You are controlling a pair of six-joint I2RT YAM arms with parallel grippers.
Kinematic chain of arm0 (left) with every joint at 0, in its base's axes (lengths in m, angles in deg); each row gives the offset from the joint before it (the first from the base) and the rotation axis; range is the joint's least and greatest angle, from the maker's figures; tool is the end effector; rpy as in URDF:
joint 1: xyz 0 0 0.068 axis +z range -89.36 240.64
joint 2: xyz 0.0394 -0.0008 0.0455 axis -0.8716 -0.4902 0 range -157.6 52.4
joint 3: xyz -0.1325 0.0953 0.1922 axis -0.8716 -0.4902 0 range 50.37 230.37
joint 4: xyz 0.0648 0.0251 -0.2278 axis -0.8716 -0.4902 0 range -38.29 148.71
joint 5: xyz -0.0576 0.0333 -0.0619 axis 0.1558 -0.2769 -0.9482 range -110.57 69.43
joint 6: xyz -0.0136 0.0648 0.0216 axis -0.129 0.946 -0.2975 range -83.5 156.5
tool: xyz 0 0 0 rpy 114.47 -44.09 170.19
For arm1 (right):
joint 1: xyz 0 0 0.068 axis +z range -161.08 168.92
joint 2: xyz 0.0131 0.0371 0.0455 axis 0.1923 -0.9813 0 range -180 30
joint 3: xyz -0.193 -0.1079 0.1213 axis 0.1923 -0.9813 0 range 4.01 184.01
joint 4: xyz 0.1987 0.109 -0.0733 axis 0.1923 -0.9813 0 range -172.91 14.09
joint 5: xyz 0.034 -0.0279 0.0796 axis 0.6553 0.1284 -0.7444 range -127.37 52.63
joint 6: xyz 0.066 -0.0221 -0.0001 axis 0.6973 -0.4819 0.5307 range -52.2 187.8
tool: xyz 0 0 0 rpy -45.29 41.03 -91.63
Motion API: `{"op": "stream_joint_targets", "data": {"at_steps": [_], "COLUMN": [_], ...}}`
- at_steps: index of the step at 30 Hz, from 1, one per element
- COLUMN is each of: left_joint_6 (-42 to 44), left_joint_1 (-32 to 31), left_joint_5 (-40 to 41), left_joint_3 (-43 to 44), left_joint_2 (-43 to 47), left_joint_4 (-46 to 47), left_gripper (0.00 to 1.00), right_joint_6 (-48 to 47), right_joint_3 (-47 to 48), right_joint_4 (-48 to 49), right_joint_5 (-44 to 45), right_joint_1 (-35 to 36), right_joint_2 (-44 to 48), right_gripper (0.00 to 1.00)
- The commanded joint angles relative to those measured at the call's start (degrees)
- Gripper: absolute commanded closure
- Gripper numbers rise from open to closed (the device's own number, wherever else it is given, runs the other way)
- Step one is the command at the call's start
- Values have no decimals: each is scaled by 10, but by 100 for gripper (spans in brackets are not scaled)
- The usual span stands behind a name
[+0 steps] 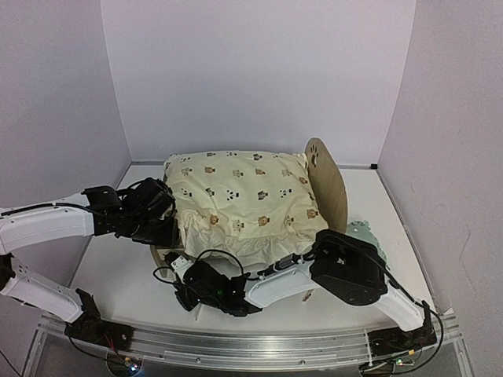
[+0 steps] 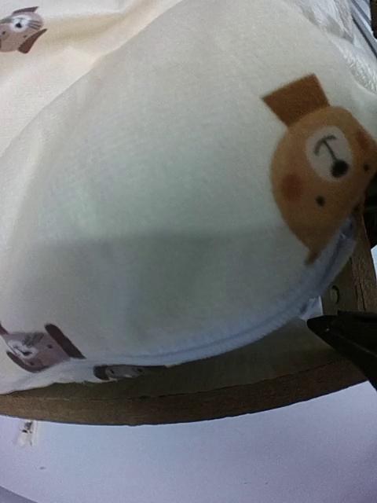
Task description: Set up the pet bed
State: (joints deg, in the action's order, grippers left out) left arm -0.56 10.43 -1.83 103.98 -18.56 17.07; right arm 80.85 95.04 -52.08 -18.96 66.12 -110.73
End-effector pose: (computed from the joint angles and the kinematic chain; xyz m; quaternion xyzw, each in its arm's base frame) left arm 0.1641 -0.1684 0.2251 0.0657 0.9495 -0.0685 0.2992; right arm 0.1306 0.4942 0.0825 -0.3724 0.7539 0.2757 0.4658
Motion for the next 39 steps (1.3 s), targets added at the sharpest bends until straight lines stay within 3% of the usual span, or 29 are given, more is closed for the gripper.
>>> {"op": "stream_joint_targets", "data": {"at_steps": [1, 10, 16, 21, 25, 28, 39], "left_joint_6": [-8, -12, -23, -26, -17, -15, -18], "left_joint_1": [5, 5, 4, 4, 4, 4, 4], "left_joint_5": [33, 28, 8, -3, -9, -9, -26], "left_joint_3": [23, 52, 51, 40, 43, 46, 46], "left_joint_2": [10, 24, 53, 59, 43, 45, 55], "left_joint_4": [-53, -94, -130, -135, -131, -131, -157], "left_gripper": [47, 44, 43, 40, 30, 28, 33], "right_joint_6": [27, 82, 77, 57, 41, 25, 15], "right_joint_3": [-36, -19, -12, -91, -106, -111, -167], "right_joint_4": [-48, -204, -301, -319, -352, -380, -407], "right_joint_5": [-48, -149, -161, -138, -147, -143, -144], "right_joint_1": [1, 1, 1, 0, -1, -2, -17], "right_joint_2": [93, 139, 172, 215, 240, 249, 267], "right_gripper": [100, 100, 100, 100, 100, 100, 100]}}
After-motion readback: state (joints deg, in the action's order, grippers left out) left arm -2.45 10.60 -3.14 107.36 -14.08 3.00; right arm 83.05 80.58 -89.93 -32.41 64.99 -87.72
